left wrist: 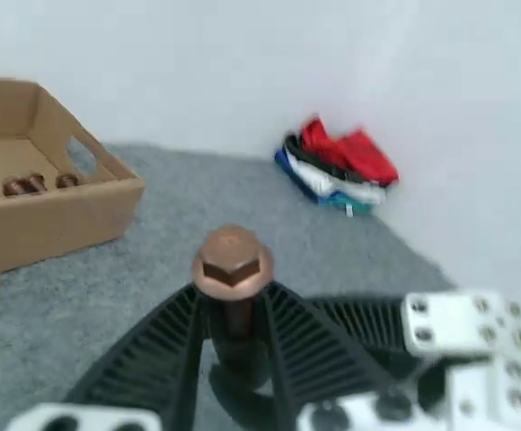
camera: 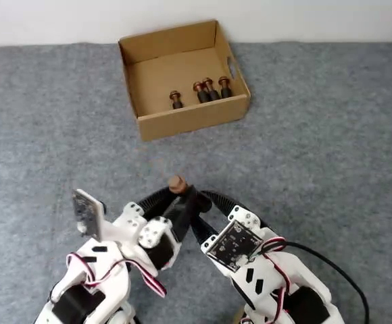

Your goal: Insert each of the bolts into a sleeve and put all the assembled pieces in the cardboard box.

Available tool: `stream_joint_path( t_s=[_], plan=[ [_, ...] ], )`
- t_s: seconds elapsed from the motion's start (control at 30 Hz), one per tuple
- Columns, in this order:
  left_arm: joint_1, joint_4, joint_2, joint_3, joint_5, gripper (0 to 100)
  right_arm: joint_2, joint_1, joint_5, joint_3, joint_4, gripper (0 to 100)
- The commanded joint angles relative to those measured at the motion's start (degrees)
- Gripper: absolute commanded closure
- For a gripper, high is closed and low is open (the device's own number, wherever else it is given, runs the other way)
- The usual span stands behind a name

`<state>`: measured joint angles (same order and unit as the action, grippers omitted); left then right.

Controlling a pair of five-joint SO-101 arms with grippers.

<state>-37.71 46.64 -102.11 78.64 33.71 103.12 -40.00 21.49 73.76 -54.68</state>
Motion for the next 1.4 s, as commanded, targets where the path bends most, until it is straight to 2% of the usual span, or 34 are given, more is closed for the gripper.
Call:
stream_joint_path(
  t_s=[0.0,0.07,0.23,0.3,0.5,0.73,0.9,0.97,1.07,1.13,1.2,1.37],
  plan=[
    [-4.75,6.77,0.18,-1.98,-4.22,99,0.48,-0.40,0.44,-1.67,1.45,99.0],
    [-4.92,9.23,0.18,-2.24,-5.54,97,0.48,-0.40,0.44,-1.67,1.45,99.0],
    [-4.75,11.16,0.44,-2.24,-7.74,77,0.48,-0.31,0.44,-1.67,1.45,99.0],
    [-3.43,12.04,0.44,-2.42,-7.74,73,0.48,-0.31,0.44,-1.67,1.45,99.0],
    [0.62,16.00,0.44,-6.64,-10.11,73,0.48,-0.31,0.44,-1.32,1.45,99.0],
    [4.66,16.09,0.44,-12.88,-12.66,73,0.48,-0.31,0.44,-0.62,1.45,99.0],
    [10.81,16.44,0.44,-15.34,-14.07,74,0.48,1.63,-0.09,0.00,1.27,99.0],
    [14.24,17.93,0.18,-15.34,-17.85,81,0.48,5.49,-2.99,0.00,1.36,99.0],
    [19.96,18.37,0.18,-14.46,-22.33,100,0.40,14.29,-10.55,-0.09,1.01,99.0],
    [23.82,18.46,0.18,-11.38,-24.00,97,0.31,20.26,-16.09,-0.09,0.84,99.0],
    [27.96,18.11,0.18,-6.37,-25.76,99,-0.31,24.84,-20.84,-0.53,-0.84,99.0],
    [34.11,15.82,0.09,6.99,-27.08,100,-10.07,27.30,-27.43,-6.68,-2.07,99.0]
  ],
)
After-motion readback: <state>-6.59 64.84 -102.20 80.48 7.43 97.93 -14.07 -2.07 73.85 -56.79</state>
